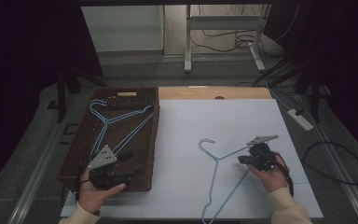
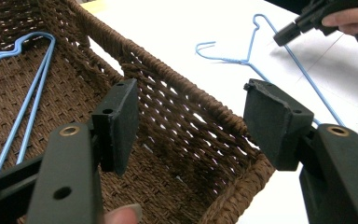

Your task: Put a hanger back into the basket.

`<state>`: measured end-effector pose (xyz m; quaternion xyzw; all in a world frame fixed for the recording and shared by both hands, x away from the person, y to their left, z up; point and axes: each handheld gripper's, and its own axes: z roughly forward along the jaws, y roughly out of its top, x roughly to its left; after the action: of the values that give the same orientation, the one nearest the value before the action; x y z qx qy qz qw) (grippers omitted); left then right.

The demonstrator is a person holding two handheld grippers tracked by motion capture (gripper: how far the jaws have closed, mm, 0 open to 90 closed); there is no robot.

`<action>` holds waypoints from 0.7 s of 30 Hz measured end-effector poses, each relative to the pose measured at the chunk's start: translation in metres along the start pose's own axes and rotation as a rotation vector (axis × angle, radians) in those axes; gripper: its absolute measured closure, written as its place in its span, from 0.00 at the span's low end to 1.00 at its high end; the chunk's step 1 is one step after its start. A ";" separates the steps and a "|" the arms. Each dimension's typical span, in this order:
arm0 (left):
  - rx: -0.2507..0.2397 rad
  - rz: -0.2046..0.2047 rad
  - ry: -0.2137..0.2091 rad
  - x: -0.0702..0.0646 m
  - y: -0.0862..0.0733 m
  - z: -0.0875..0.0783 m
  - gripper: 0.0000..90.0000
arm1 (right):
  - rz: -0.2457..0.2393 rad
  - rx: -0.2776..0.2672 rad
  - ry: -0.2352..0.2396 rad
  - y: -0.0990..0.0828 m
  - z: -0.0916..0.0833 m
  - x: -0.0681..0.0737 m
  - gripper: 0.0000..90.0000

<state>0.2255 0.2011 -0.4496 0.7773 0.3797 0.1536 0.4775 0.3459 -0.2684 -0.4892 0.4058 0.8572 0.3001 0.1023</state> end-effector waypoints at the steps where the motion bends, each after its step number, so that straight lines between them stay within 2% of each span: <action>1: 0.000 -0.002 0.000 0.001 0.000 0.000 0.40 | -0.042 -0.014 0.033 0.013 0.005 0.005 0.95; 3: 0.000 -0.003 0.000 0.001 0.000 0.000 0.40 | -0.061 -0.022 0.043 0.020 0.007 0.008 0.93; 4: -0.002 -0.005 0.001 0.001 0.000 0.000 0.40 | -0.094 -0.021 0.055 0.033 0.015 0.013 0.82; 5: -0.003 -0.007 0.000 0.001 -0.001 -0.001 0.40 | -0.094 -0.021 0.055 0.033 0.015 0.013 0.82; 6: -0.002 -0.008 -0.001 0.002 -0.001 -0.001 0.40 | -0.111 -0.022 0.053 0.045 0.023 0.017 0.71; 7: -0.002 -0.008 -0.001 0.002 -0.001 -0.001 0.40 | -0.111 -0.022 0.053 0.045 0.023 0.017 0.71; 8: -0.002 -0.009 -0.002 0.002 -0.001 0.000 0.40 | -0.115 -0.018 0.050 0.050 0.027 0.019 0.67; 11: -0.001 -0.008 -0.004 0.001 -0.001 0.000 0.39 | -0.150 0.006 0.082 0.066 0.043 0.027 0.59; 16: -0.004 -0.009 -0.006 0.001 0.000 -0.001 0.39 | -0.176 0.039 0.098 0.075 0.057 0.034 0.56; 21: -0.004 -0.004 -0.008 0.001 0.001 -0.002 0.39 | -0.198 0.098 0.101 0.085 0.073 0.041 0.54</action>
<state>0.2252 0.2028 -0.4483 0.7761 0.3792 0.1505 0.4808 0.4037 -0.1648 -0.4942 0.3078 0.9108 0.2665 0.0681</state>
